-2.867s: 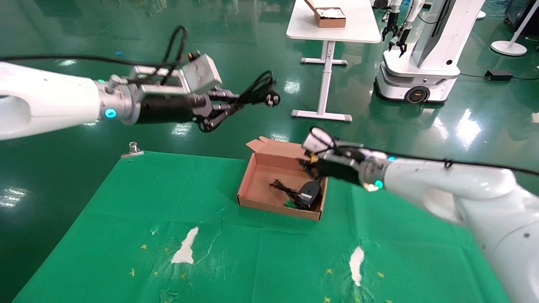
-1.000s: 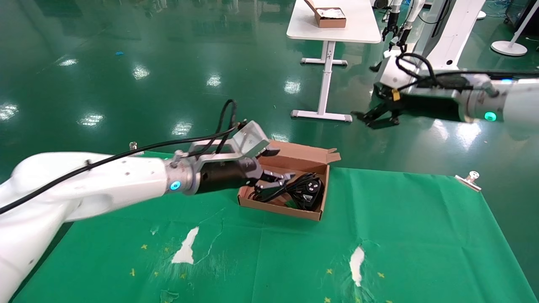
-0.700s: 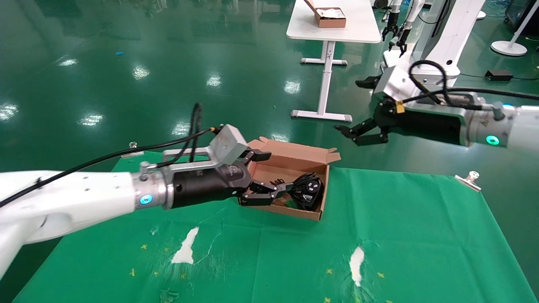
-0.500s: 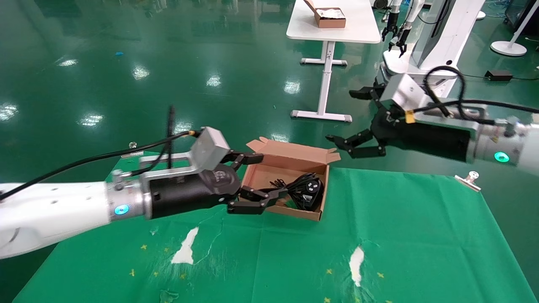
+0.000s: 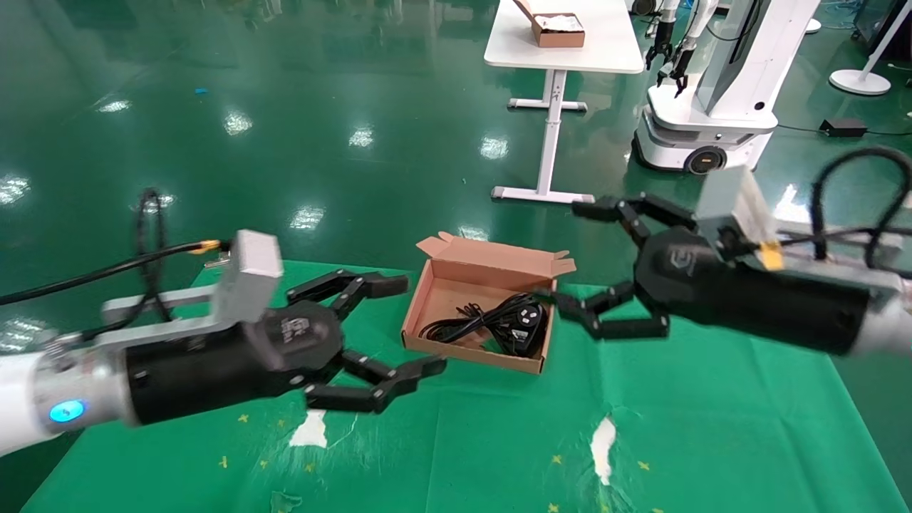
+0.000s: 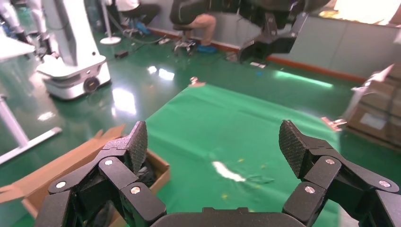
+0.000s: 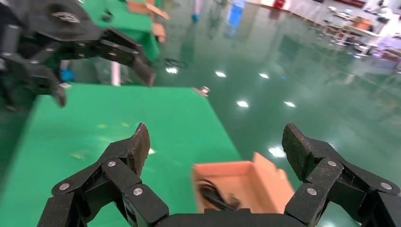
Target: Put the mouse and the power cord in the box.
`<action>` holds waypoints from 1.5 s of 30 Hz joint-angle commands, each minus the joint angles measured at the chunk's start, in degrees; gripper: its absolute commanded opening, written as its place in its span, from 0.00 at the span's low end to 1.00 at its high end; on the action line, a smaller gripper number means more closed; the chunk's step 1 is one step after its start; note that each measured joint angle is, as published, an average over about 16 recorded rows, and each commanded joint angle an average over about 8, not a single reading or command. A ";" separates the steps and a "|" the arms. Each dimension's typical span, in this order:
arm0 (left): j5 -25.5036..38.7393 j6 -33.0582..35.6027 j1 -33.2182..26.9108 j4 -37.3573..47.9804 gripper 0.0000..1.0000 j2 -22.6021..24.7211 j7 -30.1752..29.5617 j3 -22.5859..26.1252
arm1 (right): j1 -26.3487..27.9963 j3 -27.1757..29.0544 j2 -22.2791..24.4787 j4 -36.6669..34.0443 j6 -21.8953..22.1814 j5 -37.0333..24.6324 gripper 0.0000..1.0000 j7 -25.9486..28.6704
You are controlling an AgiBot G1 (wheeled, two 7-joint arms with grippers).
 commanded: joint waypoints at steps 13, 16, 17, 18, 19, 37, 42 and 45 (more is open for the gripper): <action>-9.37 9.53 8.41 -11.18 1.00 -10.32 -2.20 -7.89 | -12.96 7.57 7.38 16.62 -8.86 8.24 1.00 11.78; -11.15 11.35 10.01 -13.30 1.00 -12.28 -2.62 -9.39 | -15.50 9.05 8.83 19.88 -10.60 9.85 1.00 14.10; -11.58 11.78 10.39 -13.81 1.00 -12.75 -2.72 -9.74 | -16.09 9.40 9.16 20.63 -11.00 10.23 1.00 14.63; -12.06 12.28 10.81 -14.41 1.00 -13.29 -2.81 -10.13 | -16.85 9.84 9.59 21.62 -11.53 10.71 1.00 15.29; -12.49 12.71 11.18 -14.93 1.00 -13.77 -2.88 -10.47 | -17.55 10.25 9.99 22.52 -12.03 11.16 1.00 15.84; -13.02 13.16 11.61 -15.48 1.00 -14.27 -2.98 -10.87 | -18.54 10.88 10.57 23.74 -12.69 11.88 1.00 16.55; -12.87 13.04 11.49 -15.30 1.00 -14.12 -2.98 -10.77 | -18.29 10.72 10.42 23.42 -12.51 11.69 1.00 16.44; -12.81 12.98 11.45 -15.22 1.00 -14.06 -2.97 -10.73 | -18.21 10.66 10.37 23.31 -12.44 11.62 1.00 16.39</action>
